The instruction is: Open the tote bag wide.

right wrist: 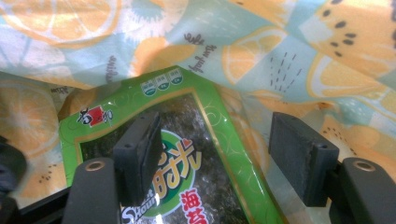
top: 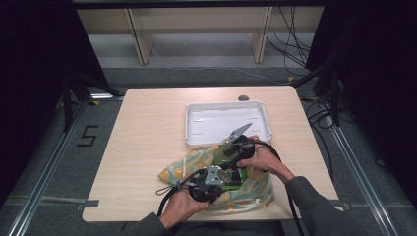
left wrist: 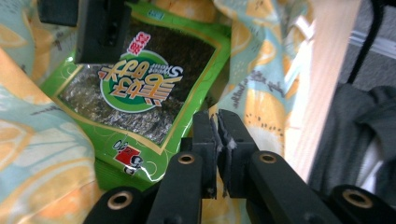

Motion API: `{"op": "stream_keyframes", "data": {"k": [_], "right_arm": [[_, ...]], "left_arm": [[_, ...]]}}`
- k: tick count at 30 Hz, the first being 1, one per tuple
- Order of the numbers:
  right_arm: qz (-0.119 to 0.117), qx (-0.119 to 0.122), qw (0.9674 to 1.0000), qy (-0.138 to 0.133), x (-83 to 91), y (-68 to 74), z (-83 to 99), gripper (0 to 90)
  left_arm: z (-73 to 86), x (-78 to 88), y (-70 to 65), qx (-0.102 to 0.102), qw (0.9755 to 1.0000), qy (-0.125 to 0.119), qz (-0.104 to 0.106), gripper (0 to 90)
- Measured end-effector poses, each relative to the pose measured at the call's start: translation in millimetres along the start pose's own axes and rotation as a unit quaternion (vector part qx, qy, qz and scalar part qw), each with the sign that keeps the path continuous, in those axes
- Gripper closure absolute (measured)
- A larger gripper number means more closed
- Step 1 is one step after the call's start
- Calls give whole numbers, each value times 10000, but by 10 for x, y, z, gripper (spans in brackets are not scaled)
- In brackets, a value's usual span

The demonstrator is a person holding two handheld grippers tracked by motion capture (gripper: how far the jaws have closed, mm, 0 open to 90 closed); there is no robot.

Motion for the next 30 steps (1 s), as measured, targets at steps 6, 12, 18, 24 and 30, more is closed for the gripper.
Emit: {"op": "stream_keyframes", "data": {"k": [6, 12, 18, 24, 30], "right_arm": [[-99, -83, 9998, 117, -47, -33, 24, 361], [-72, -212, 9995, 229, -68, -24, 45, 359], [-113, -270, 9992, 283, -105, -39, 61, 369], [-307, -305, 9986, 296, -131, -65, 63, 360], [-290, -465, 9980, 312, -136, -79, 63, 362]], "left_arm": [[1, -110, 12, 50, 9998, 209, 21, 858], [-10, -170, 33, 185, 9997, 124, -37, 861], [0, -182, 48, 77, 9997, 243, 20, 861], [-27, -217, 32, 23, 9996, 282, 64, 870], [-36, -238, 54, 112, 9996, 243, 118, 889]]}}
Point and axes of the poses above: each handheld gripper's, and its own axes: x roughly backward along the jaws, z roughly out of its underside, y roughly to its left, the point moved 4 cm from there along -x, roughly forward along the jaws, and after that the axes turned 10 degrees about -z, right-handed, at the moved point
